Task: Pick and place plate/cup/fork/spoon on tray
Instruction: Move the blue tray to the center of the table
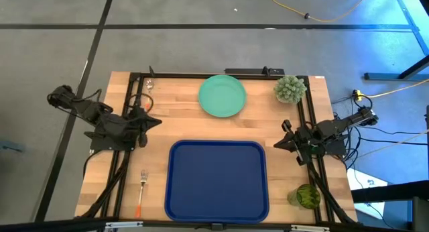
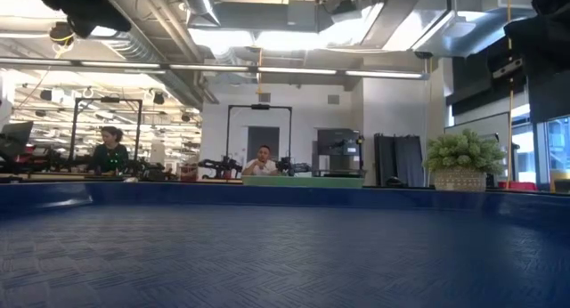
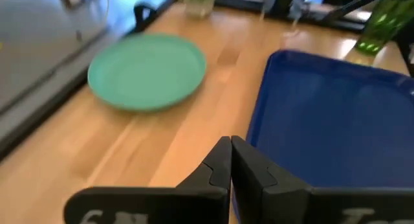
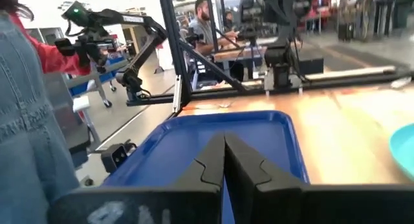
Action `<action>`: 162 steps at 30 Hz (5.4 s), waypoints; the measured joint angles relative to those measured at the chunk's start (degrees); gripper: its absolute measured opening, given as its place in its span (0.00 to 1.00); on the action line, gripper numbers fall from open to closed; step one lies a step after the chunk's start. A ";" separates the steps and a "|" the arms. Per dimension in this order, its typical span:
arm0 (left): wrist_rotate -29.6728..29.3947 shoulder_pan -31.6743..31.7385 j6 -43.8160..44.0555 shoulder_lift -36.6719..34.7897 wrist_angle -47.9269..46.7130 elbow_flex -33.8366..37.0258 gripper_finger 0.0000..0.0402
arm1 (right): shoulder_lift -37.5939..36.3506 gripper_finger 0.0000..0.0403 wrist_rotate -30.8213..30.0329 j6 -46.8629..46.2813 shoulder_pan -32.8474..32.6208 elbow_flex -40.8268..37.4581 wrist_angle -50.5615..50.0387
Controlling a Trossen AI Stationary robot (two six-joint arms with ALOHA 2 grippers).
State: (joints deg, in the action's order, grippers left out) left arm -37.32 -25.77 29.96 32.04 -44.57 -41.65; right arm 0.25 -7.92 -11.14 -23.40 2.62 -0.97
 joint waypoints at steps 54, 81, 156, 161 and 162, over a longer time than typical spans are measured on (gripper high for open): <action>18.70 5.50 11.12 18.80 22.41 11.69 0.16 | 49.65 0.03 1.10 -30.39 -0.02 47.71 -40.55; 30.42 6.26 -9.53 45.53 49.56 15.30 0.17 | 59.80 0.03 1.57 -25.80 0.27 47.71 -33.32; 39.95 11.35 -1.74 46.13 51.58 15.30 0.00 | 89.80 0.01 23.34 -20.04 8.89 47.64 -14.41; 38.56 11.34 -0.83 46.13 51.56 15.30 0.00 | 89.64 0.01 19.11 -23.29 8.94 47.62 -14.82; 38.30 11.35 -0.04 46.13 51.56 15.30 0.00 | 89.72 0.01 18.22 -24.21 8.94 47.50 -14.79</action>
State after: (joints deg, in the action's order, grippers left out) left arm 0.99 -14.41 29.92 78.17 6.98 -26.35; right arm 89.97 10.30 -35.36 -14.46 50.12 -15.76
